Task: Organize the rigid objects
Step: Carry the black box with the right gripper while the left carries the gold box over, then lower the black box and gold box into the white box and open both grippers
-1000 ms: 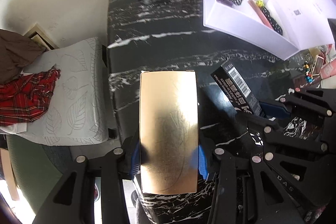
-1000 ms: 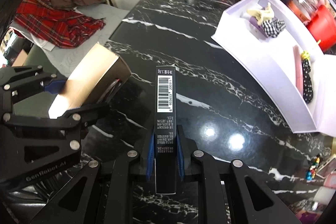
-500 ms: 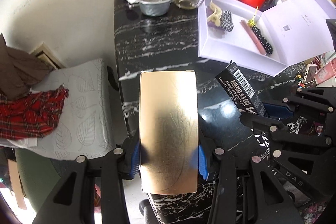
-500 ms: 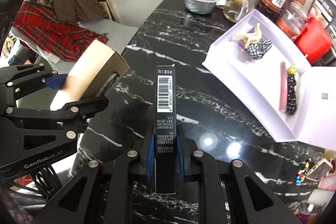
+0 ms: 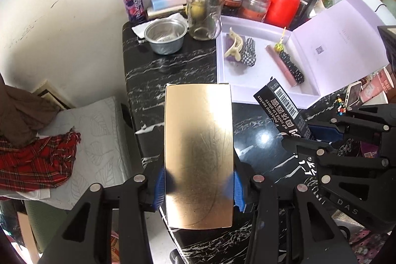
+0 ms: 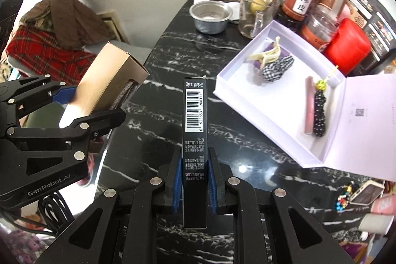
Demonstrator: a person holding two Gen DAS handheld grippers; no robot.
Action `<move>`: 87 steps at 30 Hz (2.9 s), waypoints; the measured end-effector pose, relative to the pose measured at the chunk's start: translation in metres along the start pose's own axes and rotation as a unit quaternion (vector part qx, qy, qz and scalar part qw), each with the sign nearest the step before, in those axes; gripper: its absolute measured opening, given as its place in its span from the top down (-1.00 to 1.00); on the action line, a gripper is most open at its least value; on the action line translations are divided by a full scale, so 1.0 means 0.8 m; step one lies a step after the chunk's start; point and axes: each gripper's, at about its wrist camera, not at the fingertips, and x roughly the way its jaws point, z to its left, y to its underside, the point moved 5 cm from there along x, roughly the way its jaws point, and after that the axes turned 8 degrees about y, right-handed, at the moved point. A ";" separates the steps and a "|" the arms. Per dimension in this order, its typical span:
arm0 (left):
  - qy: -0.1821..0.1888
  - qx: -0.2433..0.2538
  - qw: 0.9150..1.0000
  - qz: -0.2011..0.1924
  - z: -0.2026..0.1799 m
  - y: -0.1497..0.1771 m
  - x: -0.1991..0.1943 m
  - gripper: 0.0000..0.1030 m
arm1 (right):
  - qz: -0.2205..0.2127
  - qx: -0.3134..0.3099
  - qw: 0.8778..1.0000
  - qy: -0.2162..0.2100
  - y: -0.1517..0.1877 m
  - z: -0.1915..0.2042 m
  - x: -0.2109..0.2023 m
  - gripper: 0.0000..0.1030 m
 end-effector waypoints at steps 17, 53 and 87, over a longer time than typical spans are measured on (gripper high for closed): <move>0.007 0.020 0.999 -0.028 -0.034 -0.075 -0.005 0.17 | -0.012 0.040 0.999 0.018 -0.028 -0.057 -0.023 0.64; 0.047 0.086 0.994 -0.049 -0.124 -0.226 0.049 0.17 | -0.060 0.105 0.989 0.086 -0.104 -0.218 -0.031 0.64; 0.055 0.078 0.993 0.065 -0.120 -0.188 0.229 0.17 | 0.034 0.157 0.984 0.072 -0.063 -0.244 0.114 0.64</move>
